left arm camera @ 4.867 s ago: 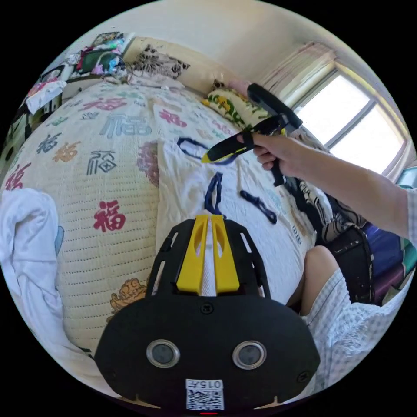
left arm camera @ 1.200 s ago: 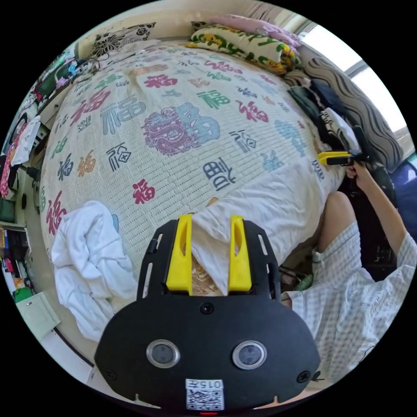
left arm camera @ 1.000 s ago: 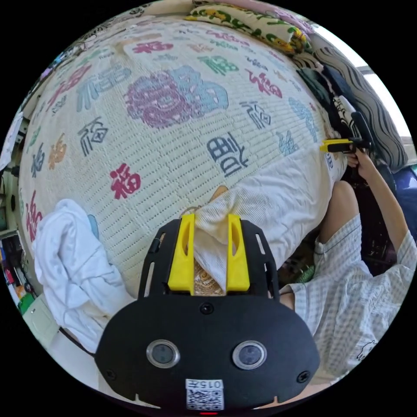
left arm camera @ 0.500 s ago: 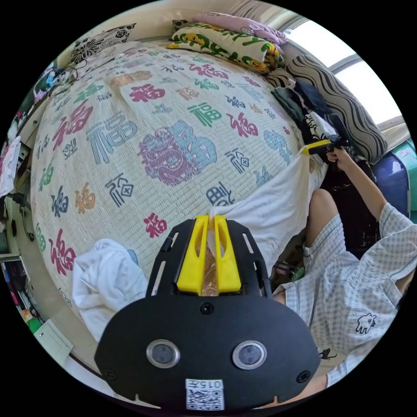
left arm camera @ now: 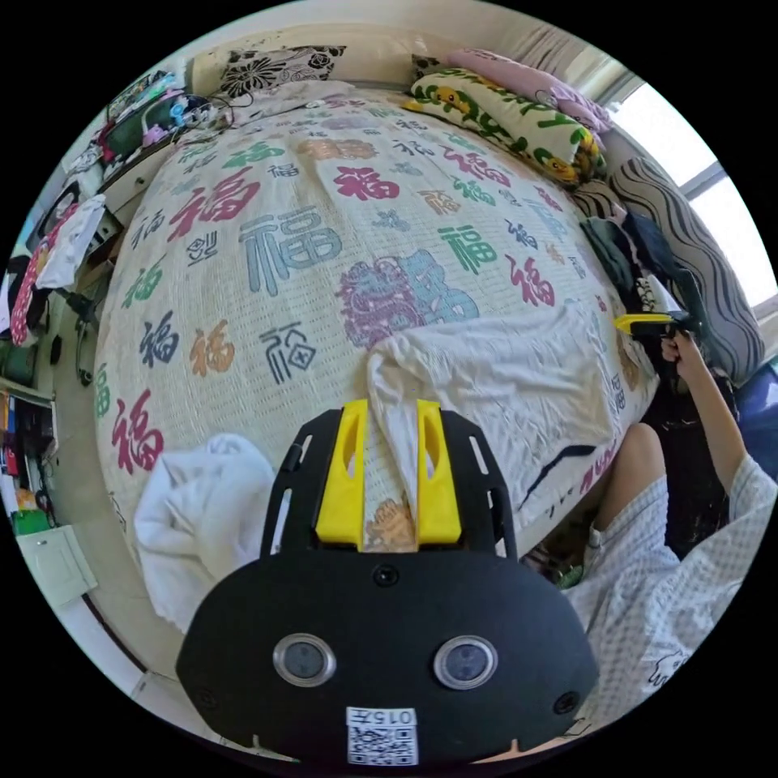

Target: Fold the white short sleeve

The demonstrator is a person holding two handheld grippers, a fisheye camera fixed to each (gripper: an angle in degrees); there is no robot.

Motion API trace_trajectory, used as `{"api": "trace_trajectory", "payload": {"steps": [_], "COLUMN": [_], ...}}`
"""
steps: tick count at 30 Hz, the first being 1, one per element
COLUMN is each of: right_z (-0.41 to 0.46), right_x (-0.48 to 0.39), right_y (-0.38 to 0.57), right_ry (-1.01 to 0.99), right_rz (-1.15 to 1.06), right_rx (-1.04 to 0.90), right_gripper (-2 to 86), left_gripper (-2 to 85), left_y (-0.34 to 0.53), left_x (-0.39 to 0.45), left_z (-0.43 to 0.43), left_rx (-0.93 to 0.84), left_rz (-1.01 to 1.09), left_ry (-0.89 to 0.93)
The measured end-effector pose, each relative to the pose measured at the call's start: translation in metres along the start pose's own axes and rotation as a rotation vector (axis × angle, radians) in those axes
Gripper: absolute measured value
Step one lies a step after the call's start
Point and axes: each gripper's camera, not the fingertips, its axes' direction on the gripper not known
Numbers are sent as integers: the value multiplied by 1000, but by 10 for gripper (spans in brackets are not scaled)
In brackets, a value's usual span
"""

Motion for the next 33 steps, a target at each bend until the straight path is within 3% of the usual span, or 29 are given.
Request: {"api": "trace_trajectory", "payload": {"steps": [6,9,16,21,28,33], "right_z": [66,109,122,114,155,144], "right_x": [-70,-81,-86,-105,-140,-170], "right_y": [53,54,42,43,22,3], "right_ry": [-80,-93,-159,-134,-3,96], "right_rz": [-178,-138,-18,-48,-34,-42], "right_rx": [-122,-199,-128,-97,-194,-104], "right_gripper": [83,70,9,4,43,45], "left_gripper": [107,95,22,18,58,64], "left_y": [104,122,146,174,189,211], "left_x": [79,91,70,67,59,43], "left_z": [9,27,-17,-69,-70,-129], "left_rx": [-46,-59,42,80,-1,133], "left_rz": [76,-12,-149,-123,-185,-239], "left_ry": [190,214,277,295,278,261]}}
